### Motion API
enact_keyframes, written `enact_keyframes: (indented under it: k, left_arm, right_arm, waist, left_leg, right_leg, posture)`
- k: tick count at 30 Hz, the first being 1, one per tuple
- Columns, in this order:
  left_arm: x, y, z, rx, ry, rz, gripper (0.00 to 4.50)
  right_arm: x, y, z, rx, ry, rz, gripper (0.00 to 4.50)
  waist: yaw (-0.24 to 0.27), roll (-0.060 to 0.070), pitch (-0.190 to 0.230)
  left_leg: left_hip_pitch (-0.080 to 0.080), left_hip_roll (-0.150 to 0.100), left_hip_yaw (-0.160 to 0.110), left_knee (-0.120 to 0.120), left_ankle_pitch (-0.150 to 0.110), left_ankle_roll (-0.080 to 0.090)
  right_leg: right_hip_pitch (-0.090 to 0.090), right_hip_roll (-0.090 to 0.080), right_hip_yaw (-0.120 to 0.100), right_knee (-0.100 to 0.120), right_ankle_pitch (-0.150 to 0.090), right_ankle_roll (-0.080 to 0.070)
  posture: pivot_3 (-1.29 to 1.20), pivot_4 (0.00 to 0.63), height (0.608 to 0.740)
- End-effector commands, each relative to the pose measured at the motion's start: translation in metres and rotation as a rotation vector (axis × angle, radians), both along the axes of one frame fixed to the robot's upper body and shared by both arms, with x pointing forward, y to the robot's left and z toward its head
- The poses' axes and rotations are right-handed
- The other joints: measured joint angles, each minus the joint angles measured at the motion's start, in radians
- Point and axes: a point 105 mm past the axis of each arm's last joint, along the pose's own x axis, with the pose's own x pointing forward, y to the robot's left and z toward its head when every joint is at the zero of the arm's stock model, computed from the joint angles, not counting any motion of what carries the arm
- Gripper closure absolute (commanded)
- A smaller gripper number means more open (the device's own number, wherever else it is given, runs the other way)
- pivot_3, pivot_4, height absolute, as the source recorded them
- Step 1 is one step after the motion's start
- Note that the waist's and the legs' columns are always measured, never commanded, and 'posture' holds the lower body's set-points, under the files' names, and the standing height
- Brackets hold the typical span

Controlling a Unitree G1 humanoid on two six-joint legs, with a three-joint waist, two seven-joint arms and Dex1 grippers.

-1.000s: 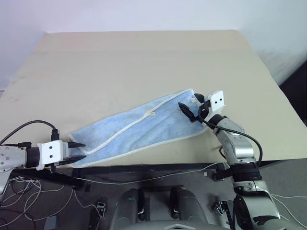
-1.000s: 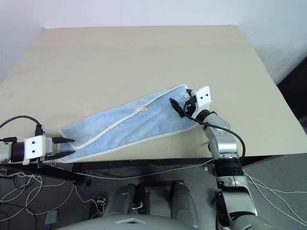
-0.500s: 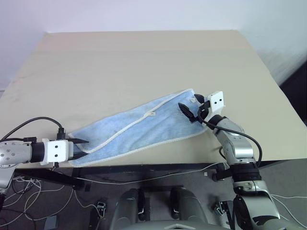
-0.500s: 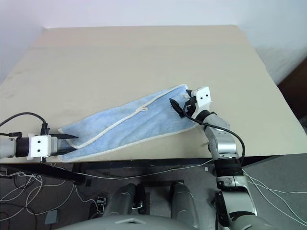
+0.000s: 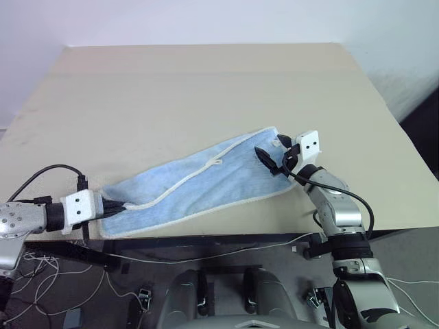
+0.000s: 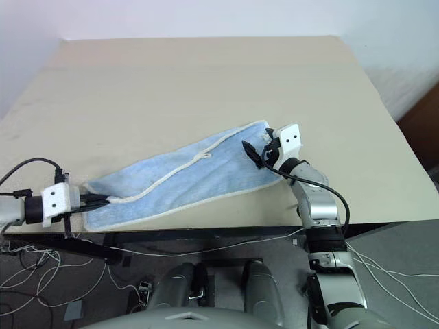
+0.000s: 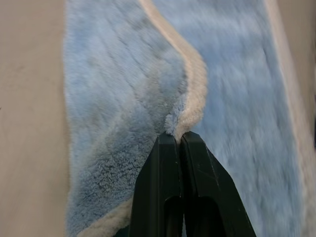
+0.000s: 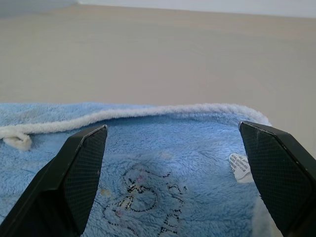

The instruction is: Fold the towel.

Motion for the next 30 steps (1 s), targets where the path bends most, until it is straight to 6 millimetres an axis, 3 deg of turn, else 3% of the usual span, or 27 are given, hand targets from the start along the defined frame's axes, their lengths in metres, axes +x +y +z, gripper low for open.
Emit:
enact_keyframes:
  k: [1,8,15,19,30]
  left_arm:
    - [0.004,0.005,0.019,-0.1,-0.021,0.071,4.48]
    - [0.008,0.009,0.028,-0.24,0.012,0.161,4.48]
    - [0.008,0.015,0.023,-0.205,0.025,0.179,4.48]
    - [0.002,0.022,0.01,-0.139,0.056,0.187,4.48]
    - [-0.005,0.024,0.003,-0.133,0.056,0.202,4.48]
  right_arm:
    - [0.0,-0.005,0.025,-0.098,-0.108,0.011,0.0]
    - [0.0,-0.01,0.036,-0.386,-0.196,0.085,0.0]
    - [0.026,-0.015,0.051,-0.516,-0.242,0.104,0.0]
    - [0.044,-0.018,0.044,-0.595,-0.205,0.125,0.0]
    - [0.064,-0.015,0.03,-0.816,-0.205,0.136,0.0]
  waist:
    - [0.0,0.0,0.0]
    - [-0.002,0.0,0.0]
    - [-0.002,0.0,0.0]
    - [-0.005,0.0,0.0]
    - [-0.021,0.001,0.001]
  left_leg:
    - [0.0,0.0,0.0,0.0,0.0,0.0]
    - [0.0,0.0,0.0,0.0,0.0,0.0]
    - [0.0,0.0,0.0,0.0,0.0,0.0]
    - [0.0,0.0,0.001,0.0,0.0,0.0]
    - [0.0,0.0,0.001,0.0,0.0,-0.001]
  right_leg:
    - [0.0,0.0,0.0,0.0,0.0,0.0]
    - [0.0,0.0,0.0,0.0,0.0,0.0]
    - [0.0,0.0,0.0,0.0,0.0,0.0]
    - [0.0,0.001,0.0,0.0,0.0,0.0]
    - [-0.001,0.0,0.0,0.0,0.0,0.0]
  posture:
    - [0.0,0.15,0.74]
    - [0.0,0.15,0.74]
    - [0.0,0.15,0.74]
    - [0.0,0.15,0.74]
    - [0.0,0.15,0.74]
